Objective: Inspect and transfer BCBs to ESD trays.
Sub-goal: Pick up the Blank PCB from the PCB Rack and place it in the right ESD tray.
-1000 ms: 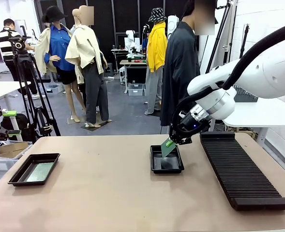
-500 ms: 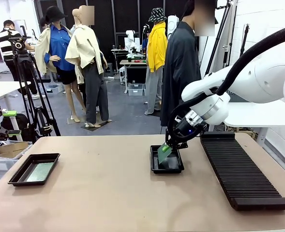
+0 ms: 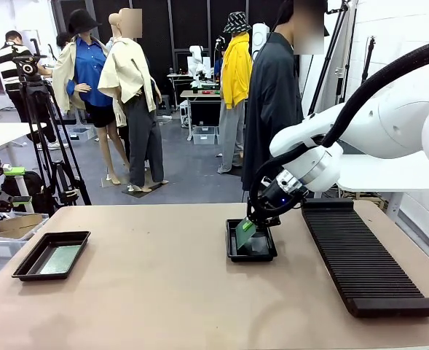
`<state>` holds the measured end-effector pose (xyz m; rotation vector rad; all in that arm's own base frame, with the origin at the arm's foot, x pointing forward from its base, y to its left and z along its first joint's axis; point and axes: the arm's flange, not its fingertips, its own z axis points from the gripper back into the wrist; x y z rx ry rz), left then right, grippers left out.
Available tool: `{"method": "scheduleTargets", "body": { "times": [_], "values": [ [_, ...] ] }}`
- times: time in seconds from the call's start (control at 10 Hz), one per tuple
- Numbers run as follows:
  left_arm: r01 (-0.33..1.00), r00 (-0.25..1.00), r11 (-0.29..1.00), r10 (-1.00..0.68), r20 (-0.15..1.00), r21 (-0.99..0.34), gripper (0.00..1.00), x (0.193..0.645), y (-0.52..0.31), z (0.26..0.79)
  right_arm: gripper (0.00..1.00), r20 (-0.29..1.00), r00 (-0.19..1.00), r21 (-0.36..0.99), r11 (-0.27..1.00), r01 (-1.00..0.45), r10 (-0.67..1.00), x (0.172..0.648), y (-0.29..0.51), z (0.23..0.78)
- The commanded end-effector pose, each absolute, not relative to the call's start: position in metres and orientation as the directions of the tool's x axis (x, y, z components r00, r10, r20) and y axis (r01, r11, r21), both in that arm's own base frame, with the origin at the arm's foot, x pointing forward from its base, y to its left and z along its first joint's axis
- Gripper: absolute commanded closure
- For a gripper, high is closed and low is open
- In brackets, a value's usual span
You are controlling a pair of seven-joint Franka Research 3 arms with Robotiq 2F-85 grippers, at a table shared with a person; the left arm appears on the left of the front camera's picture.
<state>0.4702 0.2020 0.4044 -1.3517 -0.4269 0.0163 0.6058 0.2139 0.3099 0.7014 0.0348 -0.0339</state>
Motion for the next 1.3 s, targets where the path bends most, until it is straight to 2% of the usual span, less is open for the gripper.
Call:
{"method": "scheduleTargets", "body": {
  "times": [0.0,0.6,0.7,1.1,1.2],
  "values": [
    [0.234,0.921,0.233,0.258,0.292,-0.944,0.0,0.469,0.203,0.406,1.0,-0.049,0.999,0.646,0.762,0.041,-0.013,0.605,0.214,0.311],
    [0.234,0.921,0.233,0.258,0.292,-0.944,0.0,0.469,0.203,0.406,1.0,-0.044,0.999,0.645,0.763,0.043,-0.019,0.606,0.214,0.31],
    [0.234,0.921,0.233,0.258,0.292,-0.944,0.0,0.469,0.203,0.406,0.91,-0.045,0.999,0.654,0.756,0.04,-0.015,0.604,0.212,0.312],
    [0.234,0.921,0.233,0.258,0.292,-0.944,0.0,0.469,0.203,0.406,0.13,-0.026,0.998,0.645,0.762,0.061,-0.057,0.592,0.215,0.326],
    [0.234,0.921,0.233,0.258,0.292,-0.944,0.0,0.469,0.203,0.406,0.0,-0.022,0.997,0.632,0.772,0.067,-0.069,0.587,0.217,0.331]
  ]
}}
